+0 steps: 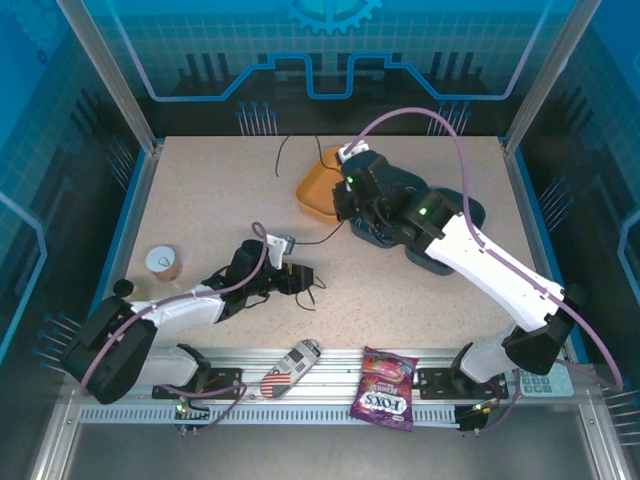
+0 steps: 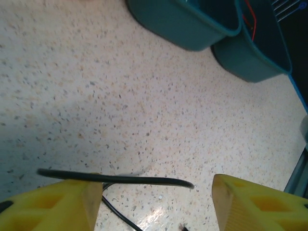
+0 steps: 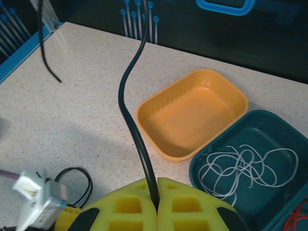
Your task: Untangle the cables
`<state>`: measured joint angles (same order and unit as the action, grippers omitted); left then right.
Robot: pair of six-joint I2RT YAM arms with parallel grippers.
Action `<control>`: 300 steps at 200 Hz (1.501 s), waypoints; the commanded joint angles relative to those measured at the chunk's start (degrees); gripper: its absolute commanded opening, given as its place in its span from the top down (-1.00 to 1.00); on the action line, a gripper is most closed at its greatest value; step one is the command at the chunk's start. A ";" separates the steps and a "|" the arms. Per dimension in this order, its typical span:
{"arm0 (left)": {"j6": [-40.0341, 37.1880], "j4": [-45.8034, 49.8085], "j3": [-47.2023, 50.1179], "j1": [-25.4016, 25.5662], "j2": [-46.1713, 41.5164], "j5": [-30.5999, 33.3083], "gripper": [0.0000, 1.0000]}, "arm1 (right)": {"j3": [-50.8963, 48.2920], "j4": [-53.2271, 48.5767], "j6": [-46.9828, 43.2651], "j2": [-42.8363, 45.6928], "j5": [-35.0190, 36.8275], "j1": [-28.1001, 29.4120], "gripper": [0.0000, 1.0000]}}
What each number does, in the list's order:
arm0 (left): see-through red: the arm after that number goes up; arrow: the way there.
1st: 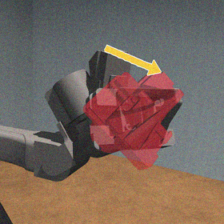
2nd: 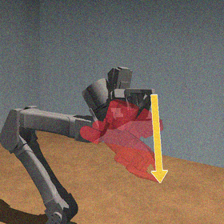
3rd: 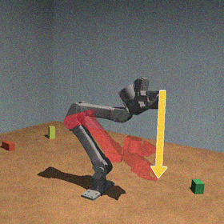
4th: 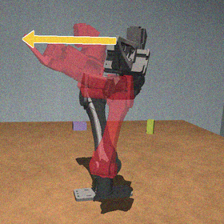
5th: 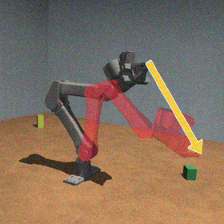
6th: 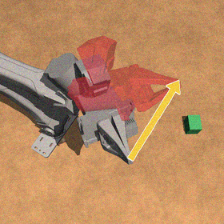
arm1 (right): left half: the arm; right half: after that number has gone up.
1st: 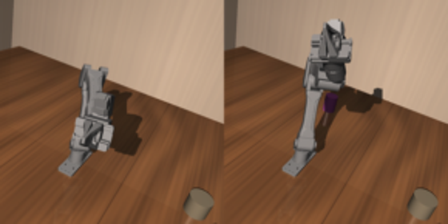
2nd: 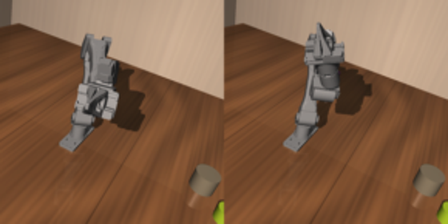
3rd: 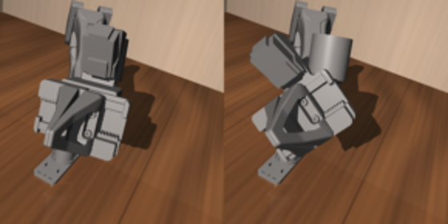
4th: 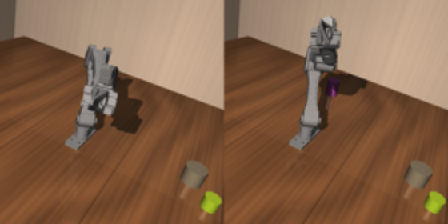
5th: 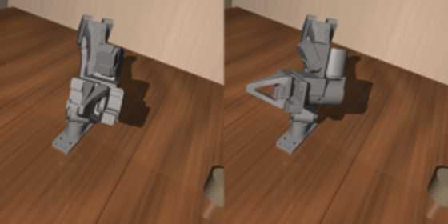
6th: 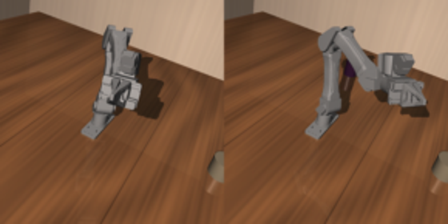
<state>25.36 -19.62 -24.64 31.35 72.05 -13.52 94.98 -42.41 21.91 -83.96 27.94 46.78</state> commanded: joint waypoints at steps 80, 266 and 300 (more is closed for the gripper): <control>-3.63 14.12 0.78 0.41 -22.64 10.34 -0.98 | 14.58 -11.78 5.14 -18.43 -12.12 -13.05 1.00; -4.01 18.96 2.02 0.34 -29.24 16.81 -0.99 | 33.89 -16.12 13.81 -45.28 -16.46 -21.92 1.00; -3.63 19.13 2.10 0.30 -29.34 16.60 -0.98 | 36.07 -15.90 14.91 -48.41 -16.25 -22.63 1.00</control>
<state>22.33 -1.45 -23.40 31.35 43.48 2.35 128.18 -57.01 34.87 -129.88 11.51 25.39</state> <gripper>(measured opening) 0.992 0.064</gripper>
